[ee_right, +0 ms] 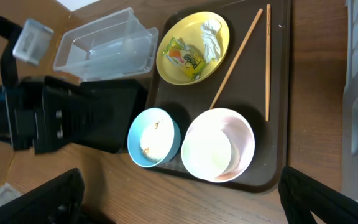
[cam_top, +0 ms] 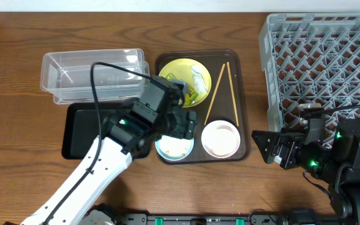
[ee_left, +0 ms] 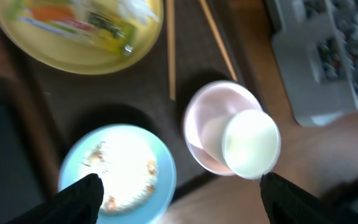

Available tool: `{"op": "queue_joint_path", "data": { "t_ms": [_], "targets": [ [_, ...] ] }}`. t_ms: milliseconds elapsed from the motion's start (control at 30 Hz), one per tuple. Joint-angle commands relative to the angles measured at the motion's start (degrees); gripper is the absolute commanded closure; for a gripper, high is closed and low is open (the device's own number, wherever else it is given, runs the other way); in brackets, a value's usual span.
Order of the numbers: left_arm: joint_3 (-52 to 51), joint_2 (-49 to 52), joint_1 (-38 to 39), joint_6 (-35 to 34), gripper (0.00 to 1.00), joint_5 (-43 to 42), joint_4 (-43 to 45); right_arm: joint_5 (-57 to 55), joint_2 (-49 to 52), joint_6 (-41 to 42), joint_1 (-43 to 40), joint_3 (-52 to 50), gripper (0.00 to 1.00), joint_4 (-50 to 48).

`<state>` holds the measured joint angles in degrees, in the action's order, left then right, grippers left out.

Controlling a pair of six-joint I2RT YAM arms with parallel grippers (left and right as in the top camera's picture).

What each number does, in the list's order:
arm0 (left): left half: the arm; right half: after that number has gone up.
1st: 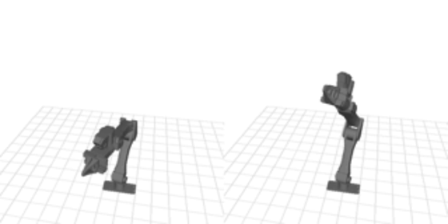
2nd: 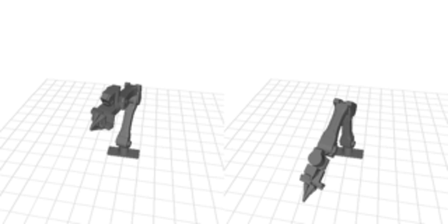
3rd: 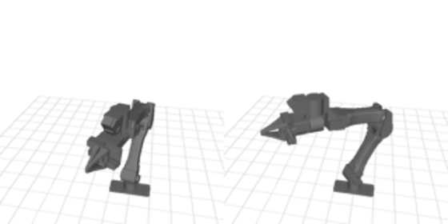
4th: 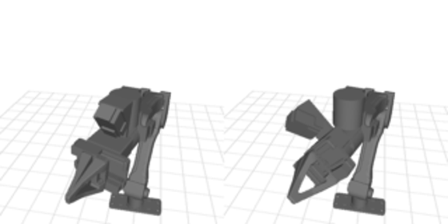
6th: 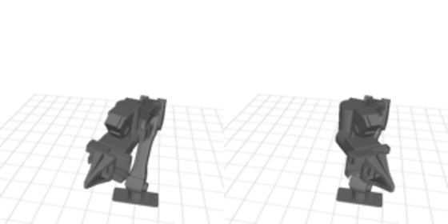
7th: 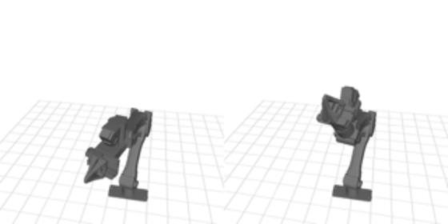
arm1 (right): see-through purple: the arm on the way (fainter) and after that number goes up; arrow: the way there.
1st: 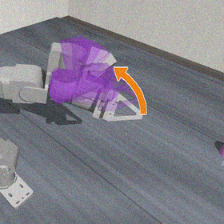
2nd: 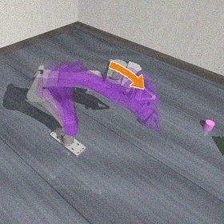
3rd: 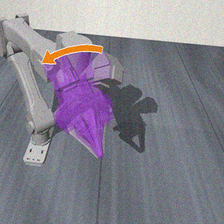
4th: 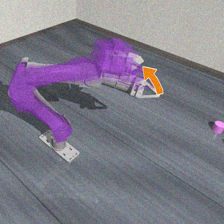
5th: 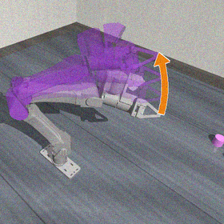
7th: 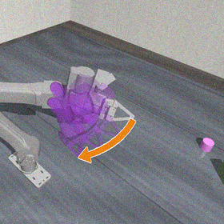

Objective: Sort waste into correct bins and load items into the dishwasher rack
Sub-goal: 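Reach the left gripper to the white cup in the pink bowl and grasp it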

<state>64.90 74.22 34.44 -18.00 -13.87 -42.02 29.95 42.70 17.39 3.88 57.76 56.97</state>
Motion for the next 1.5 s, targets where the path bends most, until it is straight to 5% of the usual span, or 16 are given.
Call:
{"op": "queue_joint_path", "data": {
  "t_ms": [0, 267, 567, 1033, 1100, 1167, 1267, 1467],
  "targets": [
    [0.9, 1.4, 4.5, -0.4, 0.18, -1.5, -1.2, -0.2, 0.1, 0.4, -1.2, 1.0, 0.02, -0.2],
    [-0.3, 11.3, 13.2, -3.8, 0.28, 4.5, -1.3, -0.1, 0.2, 0.4, -1.2, 1.0, 0.01, -0.6],
    [-0.3, 19.7, 14.4, -5.9, 0.40, 5.6, 3.6, -0.1, 0.2, 0.4, -1.2, 1.0, 0.01, -0.6],
    [-0.3, 20.9, 14.4, -7.0, 0.85, 6.0, 8.2, -0.1, 0.2, 0.4, -1.2, 1.0, 0.01, 0.1],
    [-0.3, 20.9, 14.4, -7.1, 0.83, 6.0, 8.3, -0.1, 0.2, 0.4, -1.2, 1.0, 0.01, 0.1],
    [-0.3, 21.0, 14.5, -7.8, 0.64, 6.0, 8.5, -0.1, 0.2, 0.4, -1.2, 1.0, 0.01, 0.1],
    [-0.3, 22.1, 15.0, -8.3, 0.64, 6.0, 8.5, -0.1, 0.2, 0.4, -1.2, 1.0, 0.01, 0.1],
    [-0.2, 23.8, 15.4, -8.3, 0.94, 6.0, 8.5, -0.1, 0.2, 0.4, -1.2, 1.0, 0.01, 0.1]
  ]
}}
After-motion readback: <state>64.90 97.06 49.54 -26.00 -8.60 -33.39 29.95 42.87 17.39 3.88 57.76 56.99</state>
